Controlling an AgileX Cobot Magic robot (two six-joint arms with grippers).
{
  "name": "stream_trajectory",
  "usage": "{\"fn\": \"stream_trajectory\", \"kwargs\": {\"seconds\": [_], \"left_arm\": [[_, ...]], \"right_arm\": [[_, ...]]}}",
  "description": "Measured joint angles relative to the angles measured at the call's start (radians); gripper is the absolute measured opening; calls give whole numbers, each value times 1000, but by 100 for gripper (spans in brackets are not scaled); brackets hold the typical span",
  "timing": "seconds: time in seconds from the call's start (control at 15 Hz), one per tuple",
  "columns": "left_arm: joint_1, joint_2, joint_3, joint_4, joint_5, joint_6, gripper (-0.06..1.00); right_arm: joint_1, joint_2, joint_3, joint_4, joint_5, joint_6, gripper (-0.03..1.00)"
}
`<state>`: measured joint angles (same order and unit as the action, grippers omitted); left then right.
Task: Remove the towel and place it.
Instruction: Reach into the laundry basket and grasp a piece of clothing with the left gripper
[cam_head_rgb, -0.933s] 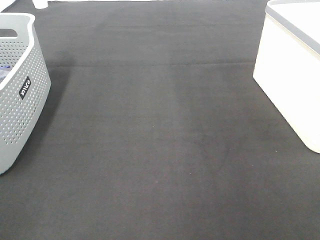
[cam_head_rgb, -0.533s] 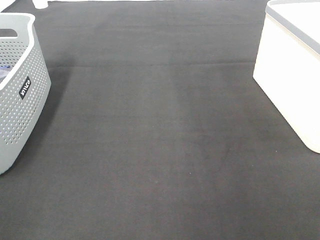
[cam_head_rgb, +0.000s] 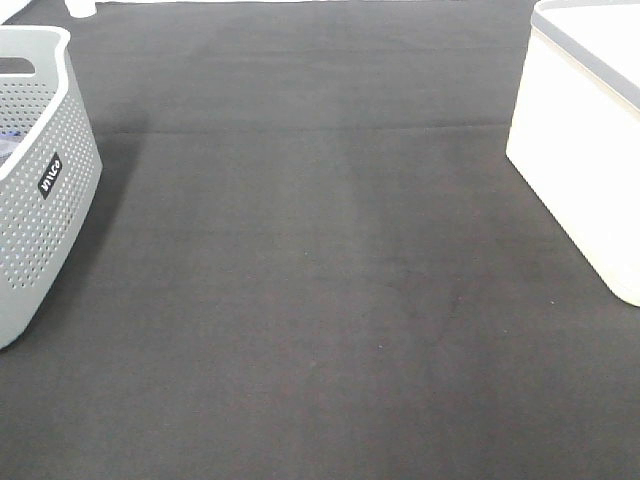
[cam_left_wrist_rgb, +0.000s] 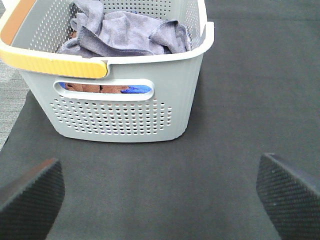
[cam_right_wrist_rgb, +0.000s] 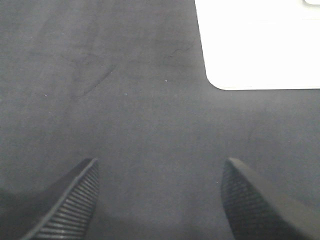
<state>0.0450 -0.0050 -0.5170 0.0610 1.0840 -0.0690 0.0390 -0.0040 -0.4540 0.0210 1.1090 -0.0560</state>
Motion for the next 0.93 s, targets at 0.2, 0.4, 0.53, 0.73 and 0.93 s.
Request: {"fn": "stream_trajectory", "kwargs": {"seconds": [0.2,0.4,0.53,0.73,0.93], "left_arm": [[0,0,0,0,0,0,99],[0,0,0,0,0,0,99],[0,0,0,0,0,0,99],[0,0,0,0,0,0,99],[0,0,0,0,0,0,99]], "right_arm": [[0,0,0,0,0,0,67],[0,0,0,0,0,0,67],[0,0,0,0,0,0,67],[0,0,0,0,0,0,67],[0,0,0,0,0,0,67]]}}
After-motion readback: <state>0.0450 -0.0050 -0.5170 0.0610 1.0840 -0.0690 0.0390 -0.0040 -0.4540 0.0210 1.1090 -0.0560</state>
